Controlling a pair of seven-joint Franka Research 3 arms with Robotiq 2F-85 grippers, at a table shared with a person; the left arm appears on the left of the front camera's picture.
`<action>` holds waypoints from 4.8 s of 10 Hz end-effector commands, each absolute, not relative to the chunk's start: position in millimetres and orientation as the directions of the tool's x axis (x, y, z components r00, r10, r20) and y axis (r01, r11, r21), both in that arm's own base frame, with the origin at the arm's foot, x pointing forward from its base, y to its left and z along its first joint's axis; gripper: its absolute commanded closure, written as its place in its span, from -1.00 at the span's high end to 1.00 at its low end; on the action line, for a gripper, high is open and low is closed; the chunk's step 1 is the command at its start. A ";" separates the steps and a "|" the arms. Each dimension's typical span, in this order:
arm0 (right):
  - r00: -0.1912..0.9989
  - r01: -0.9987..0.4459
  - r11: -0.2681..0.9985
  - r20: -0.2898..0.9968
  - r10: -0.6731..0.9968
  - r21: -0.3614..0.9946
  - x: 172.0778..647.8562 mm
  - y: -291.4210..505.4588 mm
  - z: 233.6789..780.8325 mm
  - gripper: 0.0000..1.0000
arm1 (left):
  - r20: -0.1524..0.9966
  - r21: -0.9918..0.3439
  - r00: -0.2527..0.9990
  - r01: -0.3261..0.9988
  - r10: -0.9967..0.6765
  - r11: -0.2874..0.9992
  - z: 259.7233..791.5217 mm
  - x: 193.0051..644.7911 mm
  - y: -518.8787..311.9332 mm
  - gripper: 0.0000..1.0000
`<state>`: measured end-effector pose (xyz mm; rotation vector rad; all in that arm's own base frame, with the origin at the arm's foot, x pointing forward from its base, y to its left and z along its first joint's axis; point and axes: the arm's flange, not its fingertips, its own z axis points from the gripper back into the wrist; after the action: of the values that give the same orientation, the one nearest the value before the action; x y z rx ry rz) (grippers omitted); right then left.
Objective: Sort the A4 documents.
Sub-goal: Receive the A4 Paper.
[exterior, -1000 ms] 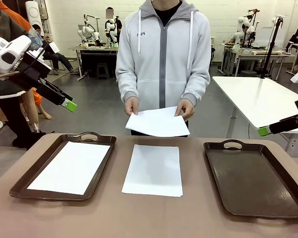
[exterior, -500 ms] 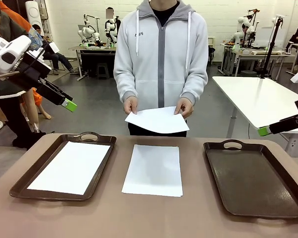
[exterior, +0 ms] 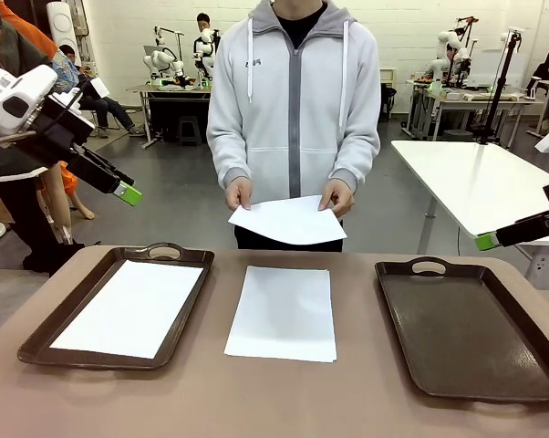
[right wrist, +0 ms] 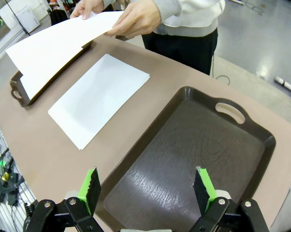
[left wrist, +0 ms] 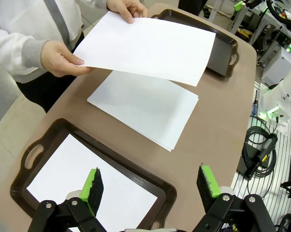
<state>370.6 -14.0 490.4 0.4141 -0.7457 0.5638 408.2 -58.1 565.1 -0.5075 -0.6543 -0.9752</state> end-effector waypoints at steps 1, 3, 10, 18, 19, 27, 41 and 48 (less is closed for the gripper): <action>0.597 -0.621 0.765 0.736 0.320 0.171 371.2 -12.9 488.9 1.00 | 0.709 -0.090 0.383 0.882 -0.593 0.462 564.5 407.0 -56.4 1.00; 0.597 -0.621 0.765 0.736 0.320 0.171 371.2 -12.9 488.9 1.00 | 0.709 -0.090 0.383 0.882 -0.593 0.462 564.5 407.0 -56.4 1.00; 0.597 -0.621 0.765 0.736 0.320 0.171 371.2 -12.9 488.9 1.00 | 0.709 -0.090 0.383 0.882 -0.593 0.462 564.5 407.0 -56.4 1.00; 0.597 -0.621 0.765 0.736 0.320 0.171 371.2 -12.9 488.9 1.00 | 0.709 -0.090 0.383 0.882 -0.593 0.462 564.5 407.0 -56.4 1.00; 0.597 -0.621 0.765 0.736 0.320 0.171 371.2 -12.9 488.9 1.00 | 0.709 -0.090 0.383 0.882 -0.593 0.462 564.5 407.0 -56.4 1.00; 0.597 -0.621 0.765 0.736 0.320 0.171 371.2 -12.9 488.9 1.00 | 0.709 -0.090 0.383 0.882 -0.593 0.462 564.5 407.0 -56.4 1.00; 0.597 -0.621 0.765 0.736 0.320 0.171 371.2 -12.9 488.9 1.00 | 0.709 -0.090 0.383 0.882 -0.593 0.462 564.5 407.0 -56.4 1.00; 0.641 -0.584 0.785 0.711 0.290 0.207 384.0 -7.7 485.2 1.00 | 0.709 -0.090 0.383 0.882 -0.593 0.462 564.5 407.0 -56.4 1.00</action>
<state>371.8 -13.4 488.0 0.4165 -0.7368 0.5548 408.2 -58.1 565.2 -0.5075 -0.6544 -0.9754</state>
